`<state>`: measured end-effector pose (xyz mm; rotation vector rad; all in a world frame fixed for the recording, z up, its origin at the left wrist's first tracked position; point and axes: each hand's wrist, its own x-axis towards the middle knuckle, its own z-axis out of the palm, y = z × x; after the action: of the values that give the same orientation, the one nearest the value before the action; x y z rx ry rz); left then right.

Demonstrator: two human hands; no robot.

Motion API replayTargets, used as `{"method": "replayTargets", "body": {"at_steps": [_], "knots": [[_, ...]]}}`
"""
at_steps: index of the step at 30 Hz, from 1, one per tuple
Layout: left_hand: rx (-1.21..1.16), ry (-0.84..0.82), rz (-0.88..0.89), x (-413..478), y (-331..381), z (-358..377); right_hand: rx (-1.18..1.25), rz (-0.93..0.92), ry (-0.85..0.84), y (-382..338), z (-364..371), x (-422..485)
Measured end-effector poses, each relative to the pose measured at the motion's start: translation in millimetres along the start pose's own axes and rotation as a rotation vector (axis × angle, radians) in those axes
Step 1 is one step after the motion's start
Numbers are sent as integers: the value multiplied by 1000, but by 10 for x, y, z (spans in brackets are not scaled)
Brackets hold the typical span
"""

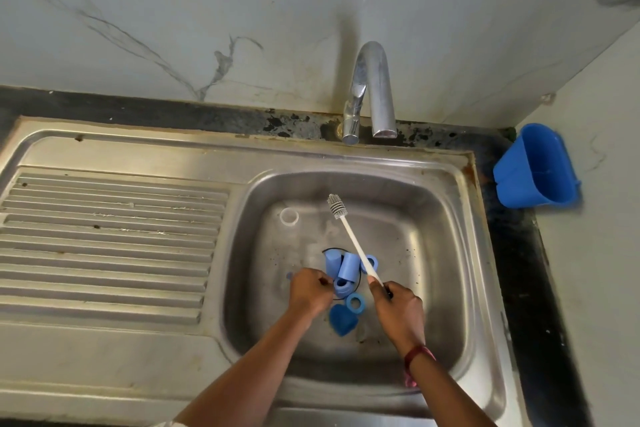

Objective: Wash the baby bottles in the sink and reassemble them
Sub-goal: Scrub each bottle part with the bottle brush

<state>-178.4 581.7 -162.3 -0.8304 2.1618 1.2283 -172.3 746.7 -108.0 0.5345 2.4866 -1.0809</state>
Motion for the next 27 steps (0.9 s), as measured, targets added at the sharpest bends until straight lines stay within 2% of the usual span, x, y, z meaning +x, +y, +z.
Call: {"method": "replayTargets", "body": {"at_steps": [4,8,11,14,19,22,25,27], "knots": [[90,-2,95,-146,-86,104,-35,15,-14,23,-9,-33],[295,39,224,-280,-81,166,-34,11,-13,38,-50,-35],[564,-91,422,-384,-27,259,-39,28,-16,45,-58,-5],[724,-235,558,-392,-5,418,-41,23,-24,31,-58,20],[820,-259,593,-450,144,601,-55,6,-36,7,-53,55],[953,-292,674,-479,169,655,-50,6,-39,7,-62,71],[933,-295,691,-421,99,744,-59,-4,-34,-17,-77,64],[1037,-280,746,-428,105,798,-57,-9,-33,-25,-81,55]]}}
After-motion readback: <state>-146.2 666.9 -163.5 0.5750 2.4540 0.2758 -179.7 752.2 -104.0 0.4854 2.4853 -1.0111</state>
